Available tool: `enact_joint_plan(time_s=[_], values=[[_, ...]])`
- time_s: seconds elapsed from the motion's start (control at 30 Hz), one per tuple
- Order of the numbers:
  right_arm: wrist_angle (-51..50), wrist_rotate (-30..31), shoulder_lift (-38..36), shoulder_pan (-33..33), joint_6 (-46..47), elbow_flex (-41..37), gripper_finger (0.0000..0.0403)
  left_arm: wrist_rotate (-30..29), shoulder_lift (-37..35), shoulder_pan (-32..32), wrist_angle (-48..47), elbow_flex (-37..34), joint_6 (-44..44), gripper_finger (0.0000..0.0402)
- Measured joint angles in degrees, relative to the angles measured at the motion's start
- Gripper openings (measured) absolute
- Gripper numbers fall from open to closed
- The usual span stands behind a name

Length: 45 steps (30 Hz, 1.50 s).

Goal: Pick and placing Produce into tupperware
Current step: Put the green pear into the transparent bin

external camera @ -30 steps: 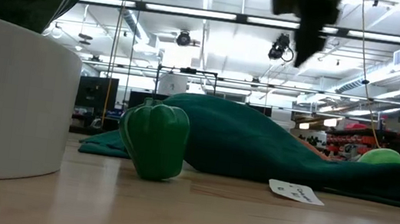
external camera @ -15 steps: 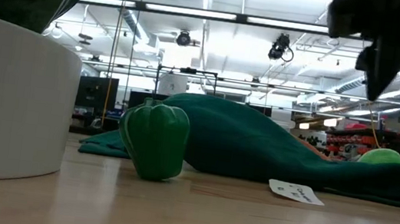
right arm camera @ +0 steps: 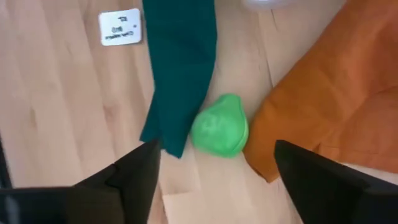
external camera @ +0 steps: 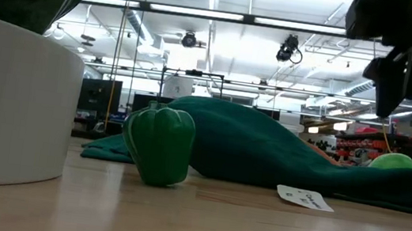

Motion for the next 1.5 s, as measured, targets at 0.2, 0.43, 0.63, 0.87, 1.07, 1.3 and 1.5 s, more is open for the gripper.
enact_joint_plan(time_s=[0.2, 0.43, 0.63, 0.87, 1.07, 1.3, 1.5], values=[[3.09, 0.63, 2.45, 0.0, -0.15, -2.68, 0.032, 0.0, 0.0, 0.0, -0.1, 0.0, 0.02, 0.0172], [6.77, 1.48, 6.65, -0.02, -1.51, -4.35, 0.0327, 0.01, 0.0, 0.02, -0.31, 0.0, 0.59, 0.0173], [7.88, 1.48, 9.73, -0.02, -1.64, -4.38, 0.0319, 0.01, 0.0, 0.0, -0.5, 0.0, 0.59, 0.0172], [10.09, -0.2, 12.7, -0.02, -1.64, -4.38, 0.0317, 0.01, 0.0, 0.0, -0.59, 0.0, 0.58, 0.0172], [10.06, -0.51, 12.89, -0.02, -0.56, -4.38, 0.0307, 0.01, 0.0, 0.0, -0.76, 0.0, 0.59, 0.0172], [10.06, -1.06, 12.89, -0.02, -0.42, -4.38, 0.0263, 0.03, 0.0, 0.0, -0.76, 0.0, 0.57, 0.0172], [10.08, -1.41, 12.89, -0.02, -0.43, -4.35, 0.0236, 0.01, 0.0, 0.0, -0.76, 0.0, 0.57, 0.0173]])
